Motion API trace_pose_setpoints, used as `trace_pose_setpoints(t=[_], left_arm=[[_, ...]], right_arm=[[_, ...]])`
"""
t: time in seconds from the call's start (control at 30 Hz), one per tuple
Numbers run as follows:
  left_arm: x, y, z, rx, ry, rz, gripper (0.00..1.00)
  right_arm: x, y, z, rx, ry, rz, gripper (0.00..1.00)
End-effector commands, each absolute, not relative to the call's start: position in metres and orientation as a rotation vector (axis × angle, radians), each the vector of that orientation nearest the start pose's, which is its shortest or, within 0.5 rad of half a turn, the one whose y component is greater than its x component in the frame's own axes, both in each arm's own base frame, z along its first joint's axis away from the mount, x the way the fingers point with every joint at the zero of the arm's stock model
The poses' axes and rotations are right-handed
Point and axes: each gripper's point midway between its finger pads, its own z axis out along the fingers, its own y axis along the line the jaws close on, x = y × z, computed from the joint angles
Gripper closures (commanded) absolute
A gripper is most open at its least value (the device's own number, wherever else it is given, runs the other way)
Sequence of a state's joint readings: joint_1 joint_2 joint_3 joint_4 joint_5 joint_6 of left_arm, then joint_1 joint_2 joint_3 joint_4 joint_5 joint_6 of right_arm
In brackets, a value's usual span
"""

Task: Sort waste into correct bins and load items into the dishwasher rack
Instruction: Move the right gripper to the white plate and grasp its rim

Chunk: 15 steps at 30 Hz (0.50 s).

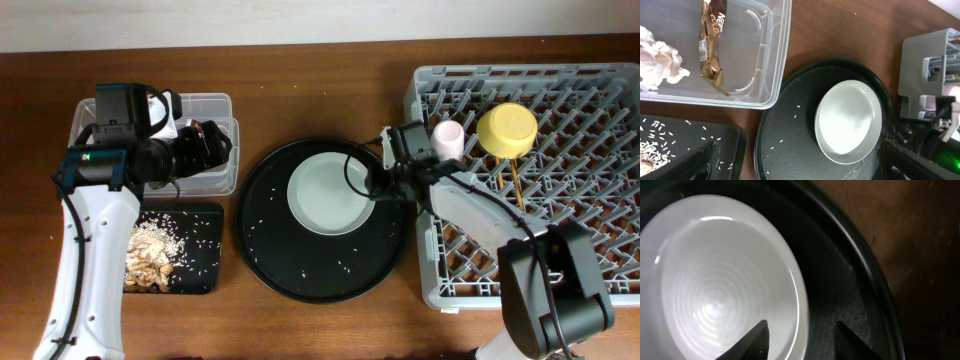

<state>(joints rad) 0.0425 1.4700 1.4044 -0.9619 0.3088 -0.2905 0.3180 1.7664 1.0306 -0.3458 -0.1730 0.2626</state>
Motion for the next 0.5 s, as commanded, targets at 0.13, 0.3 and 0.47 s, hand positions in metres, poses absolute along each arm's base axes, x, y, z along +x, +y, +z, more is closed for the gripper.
trace_pose_setpoints(t=[0.13,0.3,0.47], left_arm=[[0.366,-0.035,0.213,-0.318,2.592,-0.484,0.01],[0.366,-0.035,0.213,-0.318,2.592,-0.484,0.01],[0.366,-0.035,0.213,-0.318,2.592,-0.484,0.01]], right_arm=[[0.374,0.154,0.03,-0.127,2.683,0.386,0.59],[0.373,0.157,0.028,-0.14,2.685,0.389,0.62],[0.37,0.17,0.014,-0.194,2.697,0.355,0.62]])
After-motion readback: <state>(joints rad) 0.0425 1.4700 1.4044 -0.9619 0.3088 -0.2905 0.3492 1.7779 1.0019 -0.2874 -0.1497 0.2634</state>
